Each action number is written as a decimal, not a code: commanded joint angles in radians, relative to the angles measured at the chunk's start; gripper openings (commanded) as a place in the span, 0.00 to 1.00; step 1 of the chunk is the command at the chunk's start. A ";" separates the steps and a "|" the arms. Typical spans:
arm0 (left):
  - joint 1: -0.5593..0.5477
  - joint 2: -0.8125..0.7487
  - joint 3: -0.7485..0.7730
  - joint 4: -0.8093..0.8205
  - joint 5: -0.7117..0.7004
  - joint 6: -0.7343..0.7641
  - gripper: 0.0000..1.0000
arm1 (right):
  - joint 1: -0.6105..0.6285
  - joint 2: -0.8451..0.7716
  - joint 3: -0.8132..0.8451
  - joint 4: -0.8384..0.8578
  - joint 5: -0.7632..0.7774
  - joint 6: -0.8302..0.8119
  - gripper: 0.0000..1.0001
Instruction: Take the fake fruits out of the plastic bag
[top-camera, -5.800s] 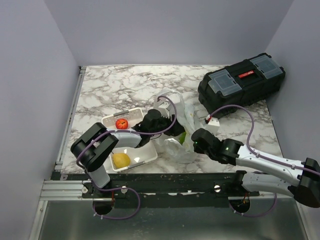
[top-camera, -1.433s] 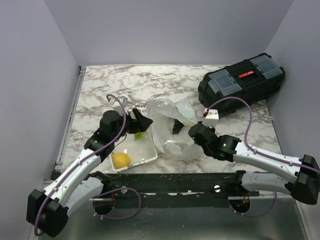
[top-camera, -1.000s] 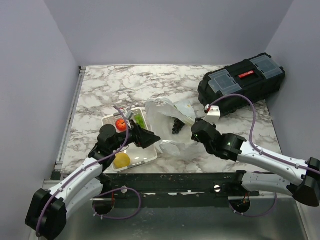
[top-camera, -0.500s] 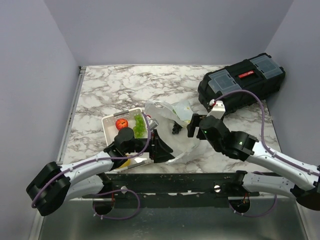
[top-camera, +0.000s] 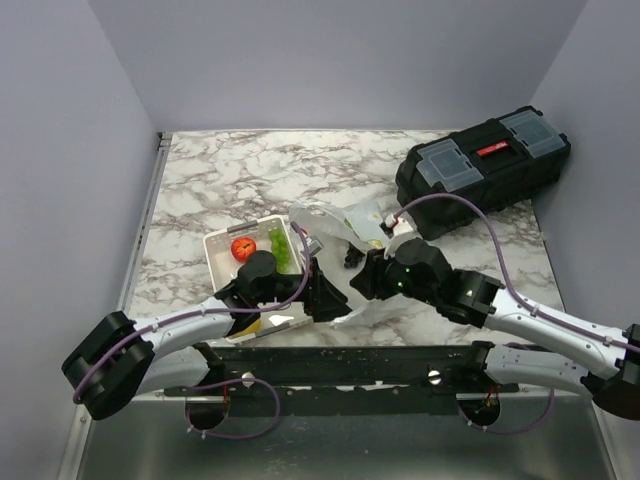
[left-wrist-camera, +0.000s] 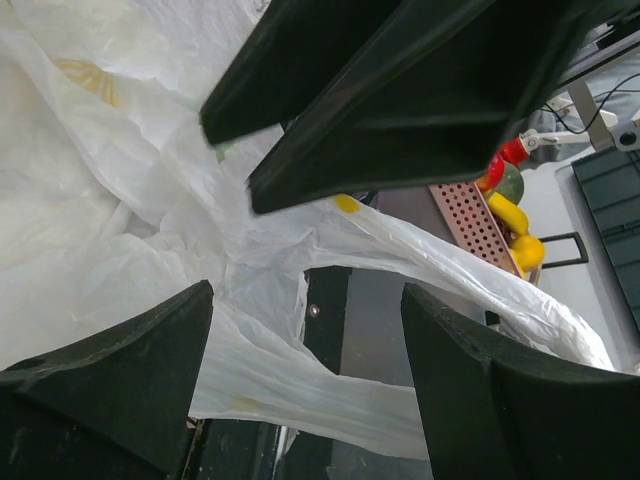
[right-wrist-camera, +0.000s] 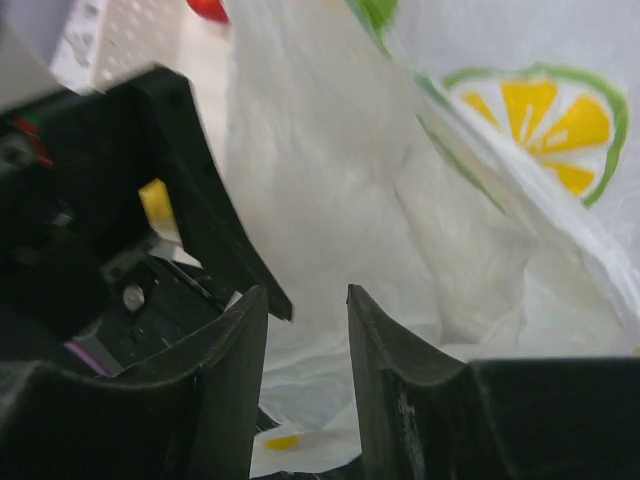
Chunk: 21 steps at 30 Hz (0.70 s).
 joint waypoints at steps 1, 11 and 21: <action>-0.004 -0.033 -0.022 -0.001 -0.044 0.046 0.75 | 0.001 -0.016 -0.103 -0.005 -0.052 0.056 0.40; -0.005 -0.136 0.018 -0.126 -0.268 0.121 0.76 | 0.001 0.051 -0.244 -0.022 0.006 0.216 0.39; -0.090 0.088 0.137 -0.045 -0.559 0.274 0.68 | 0.001 0.104 -0.214 -0.084 0.122 0.296 0.39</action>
